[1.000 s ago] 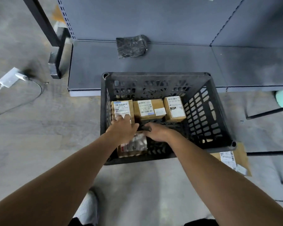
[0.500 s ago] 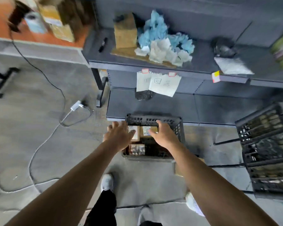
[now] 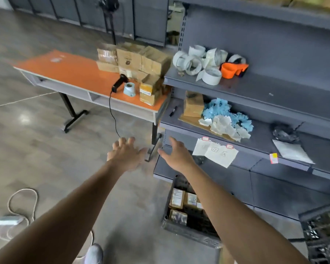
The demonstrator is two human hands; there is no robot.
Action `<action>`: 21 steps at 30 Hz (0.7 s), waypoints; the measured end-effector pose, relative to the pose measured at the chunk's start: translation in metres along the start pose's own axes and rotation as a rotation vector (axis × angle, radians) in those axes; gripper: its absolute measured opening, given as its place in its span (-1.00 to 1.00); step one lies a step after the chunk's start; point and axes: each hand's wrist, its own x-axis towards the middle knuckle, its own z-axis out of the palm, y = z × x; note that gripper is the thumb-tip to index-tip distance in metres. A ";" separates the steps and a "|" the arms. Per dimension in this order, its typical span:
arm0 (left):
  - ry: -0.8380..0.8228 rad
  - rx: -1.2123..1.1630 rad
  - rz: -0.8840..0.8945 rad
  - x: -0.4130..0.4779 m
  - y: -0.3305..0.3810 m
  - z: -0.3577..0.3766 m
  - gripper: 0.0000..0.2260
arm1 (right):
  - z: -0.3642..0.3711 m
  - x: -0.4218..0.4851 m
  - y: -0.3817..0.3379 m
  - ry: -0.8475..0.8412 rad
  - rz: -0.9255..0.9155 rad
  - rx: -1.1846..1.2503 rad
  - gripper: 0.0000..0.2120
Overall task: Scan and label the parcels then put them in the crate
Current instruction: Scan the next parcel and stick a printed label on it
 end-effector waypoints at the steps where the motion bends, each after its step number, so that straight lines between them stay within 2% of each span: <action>1: 0.026 -0.007 -0.010 0.008 -0.013 -0.012 -0.41 | 0.003 0.012 -0.015 0.005 -0.013 -0.015 -0.27; 7: 0.081 -0.105 -0.036 0.077 -0.087 -0.090 -0.40 | 0.029 0.090 -0.113 0.037 -0.031 -0.049 -0.26; 13: 0.040 -0.129 0.043 0.152 -0.141 -0.149 -0.37 | 0.047 0.162 -0.197 0.128 -0.001 0.001 -0.25; 21: -0.014 -0.159 0.126 0.246 -0.149 -0.174 -0.40 | 0.045 0.236 -0.228 0.177 0.077 0.054 -0.28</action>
